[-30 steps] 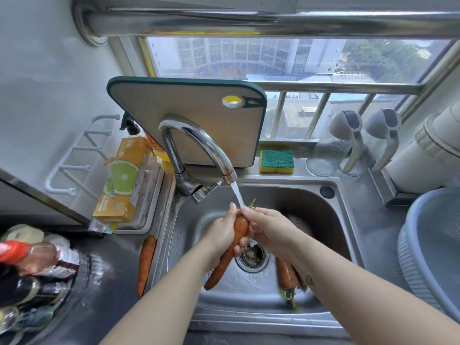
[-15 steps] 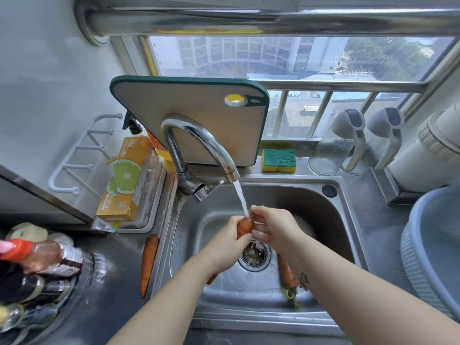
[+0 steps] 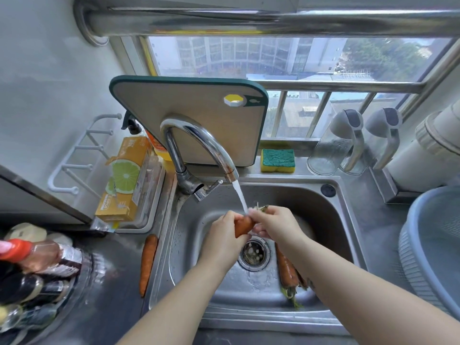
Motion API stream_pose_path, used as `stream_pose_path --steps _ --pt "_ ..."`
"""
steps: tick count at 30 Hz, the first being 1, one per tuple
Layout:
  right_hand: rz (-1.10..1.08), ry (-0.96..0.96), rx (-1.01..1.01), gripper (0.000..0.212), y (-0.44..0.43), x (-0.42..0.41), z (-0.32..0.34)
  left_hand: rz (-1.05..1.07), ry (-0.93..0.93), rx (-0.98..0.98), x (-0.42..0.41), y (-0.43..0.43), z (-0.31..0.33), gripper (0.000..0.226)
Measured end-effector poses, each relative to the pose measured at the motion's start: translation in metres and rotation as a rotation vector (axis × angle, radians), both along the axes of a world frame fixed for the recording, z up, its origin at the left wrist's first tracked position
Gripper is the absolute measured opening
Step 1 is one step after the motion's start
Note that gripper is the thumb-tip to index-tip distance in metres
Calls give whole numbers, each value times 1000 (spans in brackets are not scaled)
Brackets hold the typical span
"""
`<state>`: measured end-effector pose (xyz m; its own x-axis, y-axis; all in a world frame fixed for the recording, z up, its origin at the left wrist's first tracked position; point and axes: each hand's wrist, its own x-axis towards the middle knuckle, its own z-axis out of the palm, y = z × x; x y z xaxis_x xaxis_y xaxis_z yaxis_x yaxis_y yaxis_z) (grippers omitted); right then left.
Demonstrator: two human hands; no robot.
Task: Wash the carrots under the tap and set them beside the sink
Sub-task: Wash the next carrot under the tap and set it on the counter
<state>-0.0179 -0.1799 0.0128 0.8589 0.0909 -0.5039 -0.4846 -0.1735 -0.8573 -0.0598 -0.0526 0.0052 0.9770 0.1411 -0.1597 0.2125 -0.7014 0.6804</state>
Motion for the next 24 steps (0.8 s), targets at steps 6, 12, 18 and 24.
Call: stream_pose_path --steps 6,12,18,24 --pt "80 49 138 19 0 8 -1 -38 118 -394 1 8 3 25" --pt "269 5 101 16 -6 11 1 39 438 -803 9 12 10 48" --pt "-75 6 72 17 -22 29 3 -85 568 -758 6 23 14 24" --pt "-354 4 230 17 -31 33 10 372 398 -1258 13 16 11 18"
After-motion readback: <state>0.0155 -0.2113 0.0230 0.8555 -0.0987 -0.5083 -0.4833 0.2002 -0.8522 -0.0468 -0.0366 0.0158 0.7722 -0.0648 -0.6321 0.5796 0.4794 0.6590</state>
